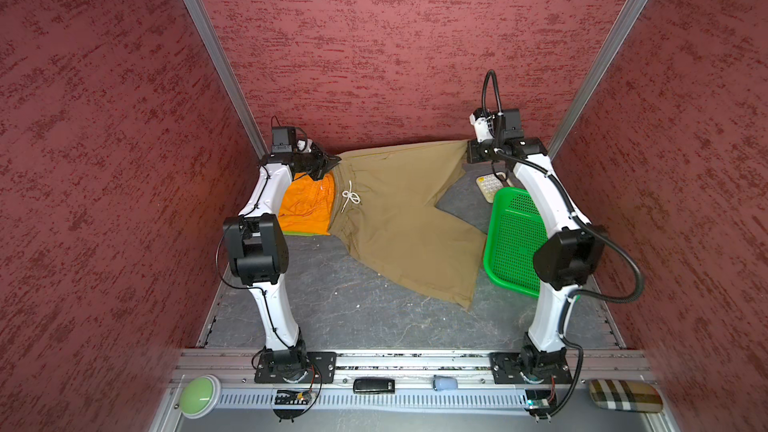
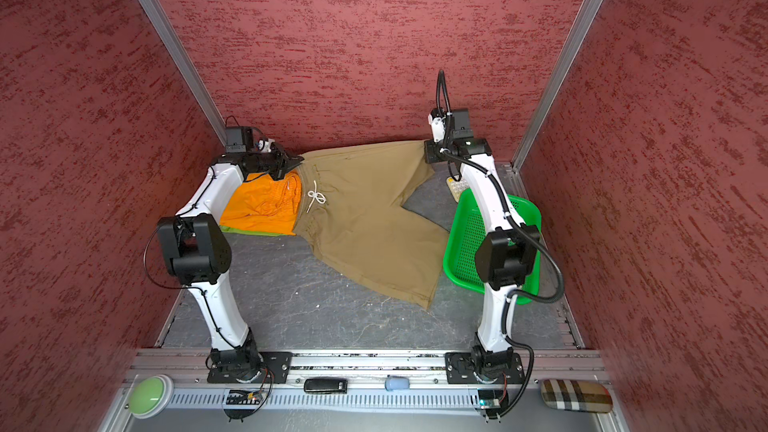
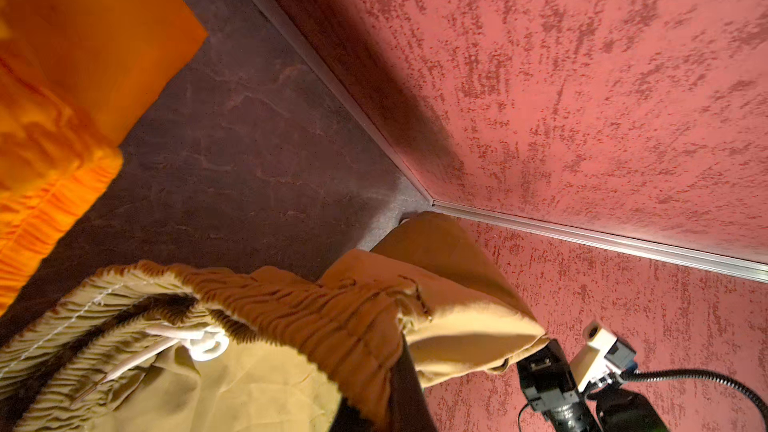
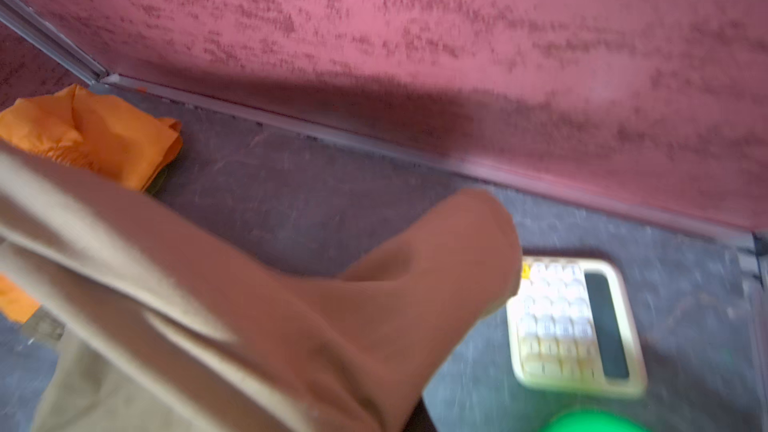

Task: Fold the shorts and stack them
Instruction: 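Lower the stretched khaki shorts flat onto the table with both grippers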

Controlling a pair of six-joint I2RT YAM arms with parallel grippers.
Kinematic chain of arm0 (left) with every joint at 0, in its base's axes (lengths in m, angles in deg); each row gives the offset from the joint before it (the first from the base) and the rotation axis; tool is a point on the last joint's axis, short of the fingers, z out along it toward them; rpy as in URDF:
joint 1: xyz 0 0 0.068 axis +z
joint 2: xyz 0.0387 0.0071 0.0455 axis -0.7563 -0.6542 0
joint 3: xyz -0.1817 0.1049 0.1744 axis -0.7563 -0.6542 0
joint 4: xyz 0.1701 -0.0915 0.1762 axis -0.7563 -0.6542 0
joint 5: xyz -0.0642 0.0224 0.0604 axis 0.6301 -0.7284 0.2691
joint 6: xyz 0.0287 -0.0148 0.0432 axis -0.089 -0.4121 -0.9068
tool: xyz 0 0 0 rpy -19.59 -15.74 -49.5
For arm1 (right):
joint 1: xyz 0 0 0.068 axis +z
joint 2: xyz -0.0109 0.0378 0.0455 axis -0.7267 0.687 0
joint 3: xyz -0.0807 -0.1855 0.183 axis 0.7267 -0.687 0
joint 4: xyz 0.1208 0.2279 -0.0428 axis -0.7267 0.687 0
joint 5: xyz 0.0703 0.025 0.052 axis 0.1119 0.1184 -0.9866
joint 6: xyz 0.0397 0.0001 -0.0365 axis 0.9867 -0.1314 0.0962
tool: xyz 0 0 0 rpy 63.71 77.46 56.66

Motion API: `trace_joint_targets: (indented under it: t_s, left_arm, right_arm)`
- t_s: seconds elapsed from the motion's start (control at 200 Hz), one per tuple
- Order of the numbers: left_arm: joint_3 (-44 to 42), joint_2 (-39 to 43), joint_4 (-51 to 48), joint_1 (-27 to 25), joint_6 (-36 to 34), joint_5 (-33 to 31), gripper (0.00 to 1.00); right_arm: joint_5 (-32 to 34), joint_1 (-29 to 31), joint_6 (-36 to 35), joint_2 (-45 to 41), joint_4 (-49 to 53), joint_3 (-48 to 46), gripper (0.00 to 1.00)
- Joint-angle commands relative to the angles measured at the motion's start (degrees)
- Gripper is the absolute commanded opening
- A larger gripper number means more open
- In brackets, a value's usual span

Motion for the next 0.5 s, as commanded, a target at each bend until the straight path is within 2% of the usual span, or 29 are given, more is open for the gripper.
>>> trace_joint_targets:
  t_s: [0.0,0.11,0.24,0.361,0.496]
  left_arm:
    - [-2.29,0.16,-2.34,2.08,-2.38,-4.62,0.06]
    - [-11.97,3.47,-0.01,2.79,-3.65,-3.85,0.08]
    - [-24.52,7.37,4.76,4.44,-3.26,-2.46,0.11]
    - [-31.7,9.19,5.68,4.66,-4.65,-1.7,0.11]
    - [-37.64,10.9,7.82,4.72,-5.35,-1.72,0.1]
  right_arm:
    - [8.08,2.24,5.33,-10.23,-1.01,-13.3,0.0]
    - [8.34,6.62,12.43,-19.37,-4.71,-30.87,0.0]
    - [8.36,12.99,21.5,-25.36,-8.31,-46.94,0.0]
    - [8.7,17.63,28.87,-26.41,-12.3,-58.12,0.0]
    - [6.72,18.46,33.49,-26.01,-18.05,-66.15,0.0]
